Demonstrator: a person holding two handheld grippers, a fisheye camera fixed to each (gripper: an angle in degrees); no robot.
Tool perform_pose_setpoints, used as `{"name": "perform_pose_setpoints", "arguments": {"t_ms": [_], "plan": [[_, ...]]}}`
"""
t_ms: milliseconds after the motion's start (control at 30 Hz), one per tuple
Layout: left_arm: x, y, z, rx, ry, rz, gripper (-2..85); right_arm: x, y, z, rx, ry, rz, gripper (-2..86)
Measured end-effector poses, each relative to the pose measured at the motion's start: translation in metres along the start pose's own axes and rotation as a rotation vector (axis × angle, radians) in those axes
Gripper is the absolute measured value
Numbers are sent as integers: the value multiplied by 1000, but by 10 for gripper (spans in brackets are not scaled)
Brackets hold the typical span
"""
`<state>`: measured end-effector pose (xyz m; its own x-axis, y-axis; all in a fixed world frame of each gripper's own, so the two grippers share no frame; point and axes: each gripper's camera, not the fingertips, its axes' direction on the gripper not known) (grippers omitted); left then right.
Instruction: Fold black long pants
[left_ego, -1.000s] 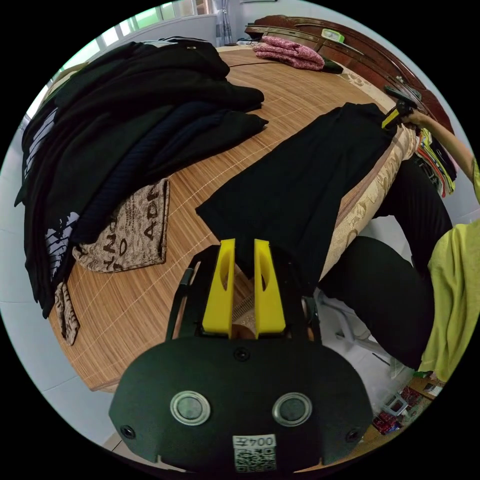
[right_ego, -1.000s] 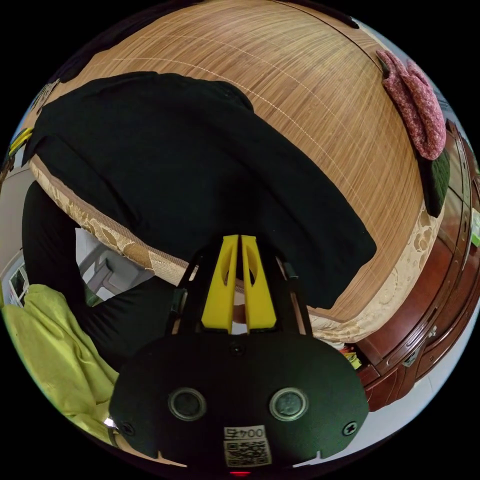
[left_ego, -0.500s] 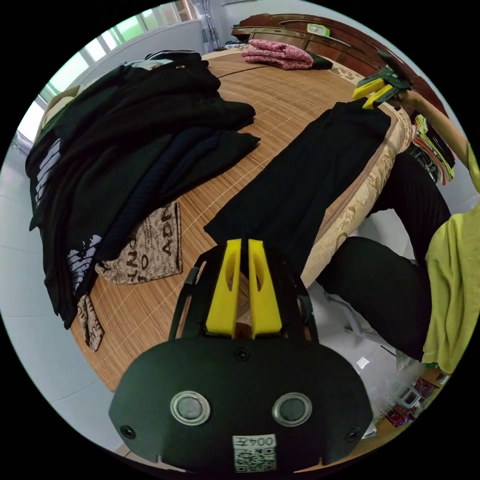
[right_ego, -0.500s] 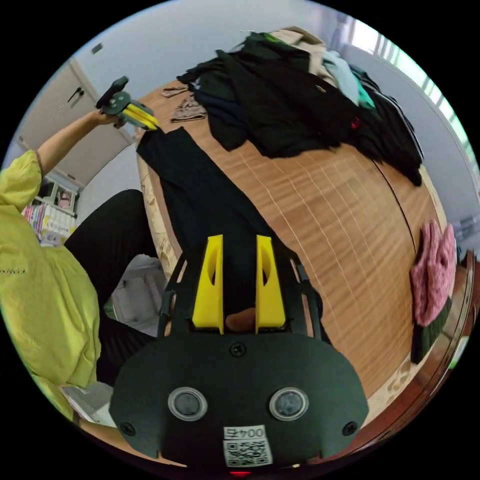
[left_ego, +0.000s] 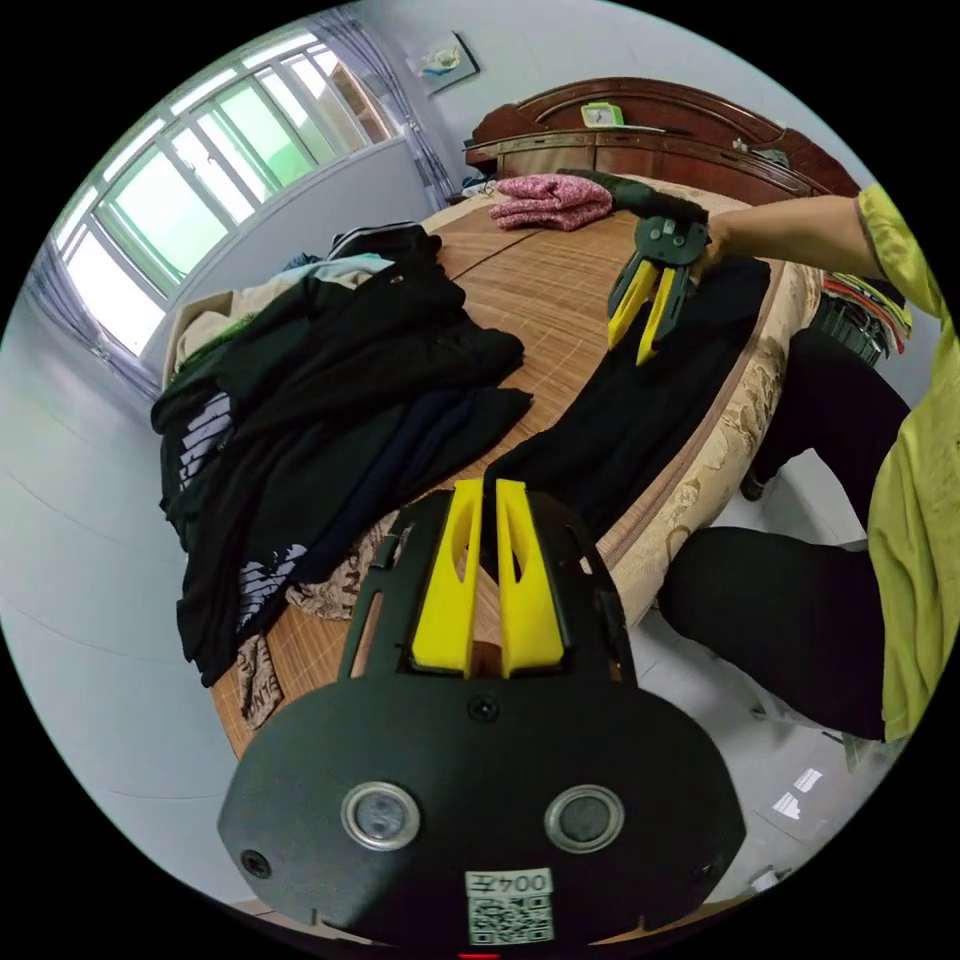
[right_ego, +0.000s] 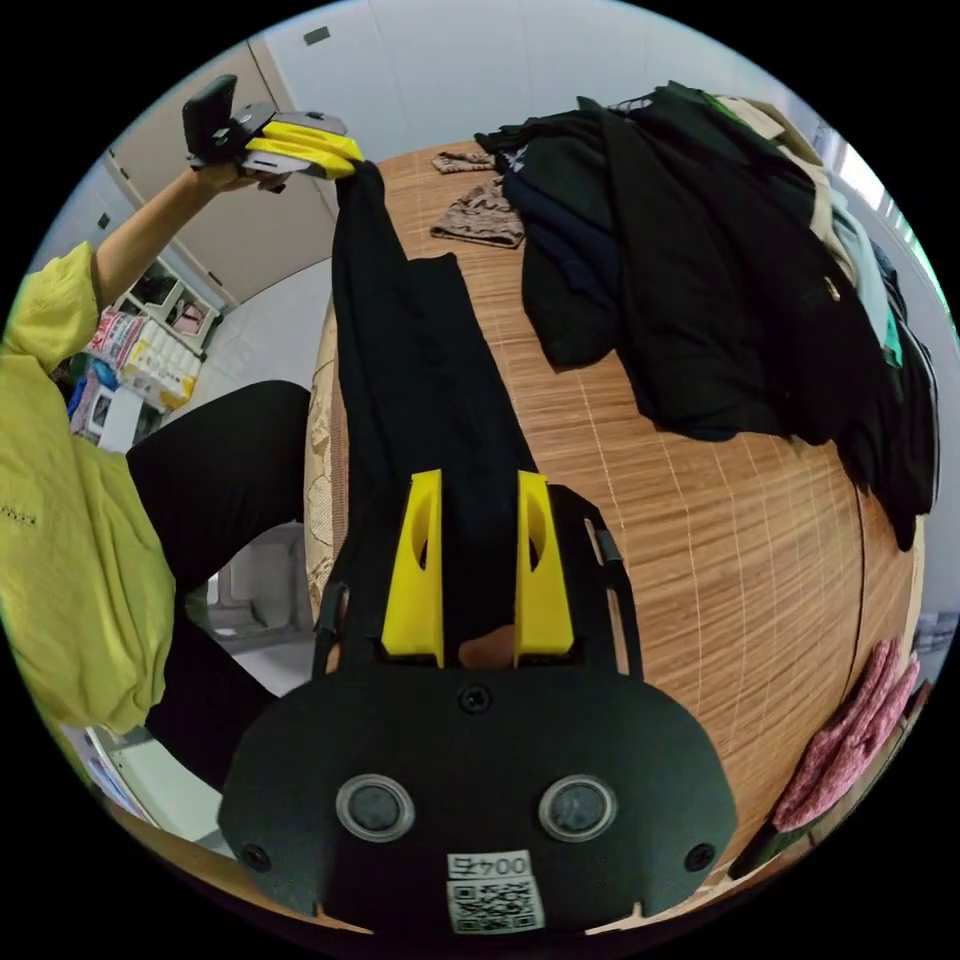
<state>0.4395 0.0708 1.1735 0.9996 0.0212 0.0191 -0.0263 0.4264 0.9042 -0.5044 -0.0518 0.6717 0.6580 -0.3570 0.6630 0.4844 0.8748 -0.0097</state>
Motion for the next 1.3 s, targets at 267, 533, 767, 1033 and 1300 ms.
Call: {"name": "perform_pose_setpoints", "arguments": {"t_ms": [267, 533, 767, 1033, 1300], "plan": [[21, 2, -15, 35, -101, 73, 9, 1, -53, 30, -99, -132, -69, 102], [14, 8, 4, -20, -70, 4, 11, -1, -65, 29, -90, -194, -2, 6], [-13, 19, 53, -136, 32, -121, 14, -17, -67, 12, -68, -90, 124, -6], [-47, 11, 139, -303, 137, -185, 25, -33, -75, 34, -164, 20, 195, 3], [-79, 30, 195, -387, 222, -419, 91, -54, -59, 40, -135, 120, 347, 51]]}}
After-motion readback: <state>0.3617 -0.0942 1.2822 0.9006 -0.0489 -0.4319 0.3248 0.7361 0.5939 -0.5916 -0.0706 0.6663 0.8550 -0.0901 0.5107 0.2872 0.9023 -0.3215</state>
